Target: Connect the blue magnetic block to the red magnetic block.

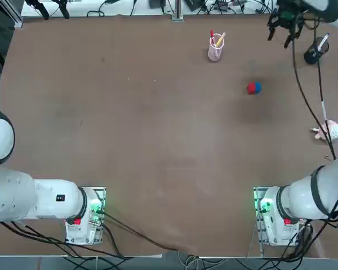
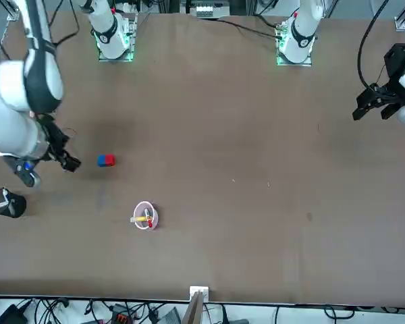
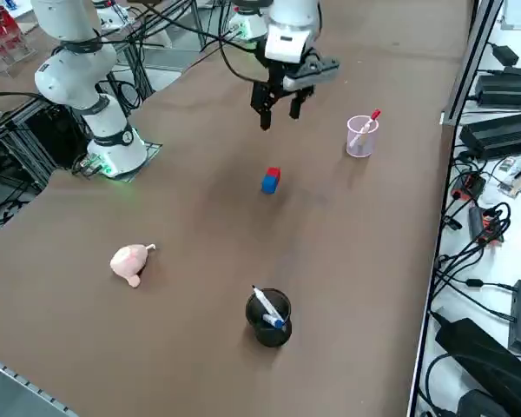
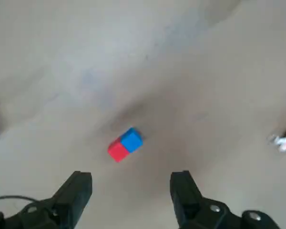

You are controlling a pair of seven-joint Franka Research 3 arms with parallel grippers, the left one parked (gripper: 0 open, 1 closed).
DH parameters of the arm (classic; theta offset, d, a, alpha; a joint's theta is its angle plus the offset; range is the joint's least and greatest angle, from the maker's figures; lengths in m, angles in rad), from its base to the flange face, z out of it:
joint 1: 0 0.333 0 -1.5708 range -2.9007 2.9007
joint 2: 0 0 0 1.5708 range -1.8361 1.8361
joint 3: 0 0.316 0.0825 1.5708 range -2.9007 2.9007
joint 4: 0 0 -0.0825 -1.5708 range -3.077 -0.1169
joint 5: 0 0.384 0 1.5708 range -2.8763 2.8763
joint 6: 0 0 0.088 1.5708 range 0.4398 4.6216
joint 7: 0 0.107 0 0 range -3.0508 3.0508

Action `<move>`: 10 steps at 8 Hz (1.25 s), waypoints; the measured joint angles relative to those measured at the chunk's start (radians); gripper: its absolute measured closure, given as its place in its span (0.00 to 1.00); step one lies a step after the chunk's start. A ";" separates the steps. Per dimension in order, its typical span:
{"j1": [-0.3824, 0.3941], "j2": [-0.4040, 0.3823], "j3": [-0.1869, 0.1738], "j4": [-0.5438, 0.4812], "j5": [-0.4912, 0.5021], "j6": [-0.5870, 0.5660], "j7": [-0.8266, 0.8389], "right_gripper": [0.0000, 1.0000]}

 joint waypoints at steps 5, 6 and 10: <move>-0.038 -0.177 0.004 0.009 0.000 -0.089 -0.480 0.00; -0.036 -0.210 0.010 0.009 0.001 -0.101 -0.497 0.00; -0.026 -0.312 0.023 0.006 0.023 -0.199 -0.518 0.00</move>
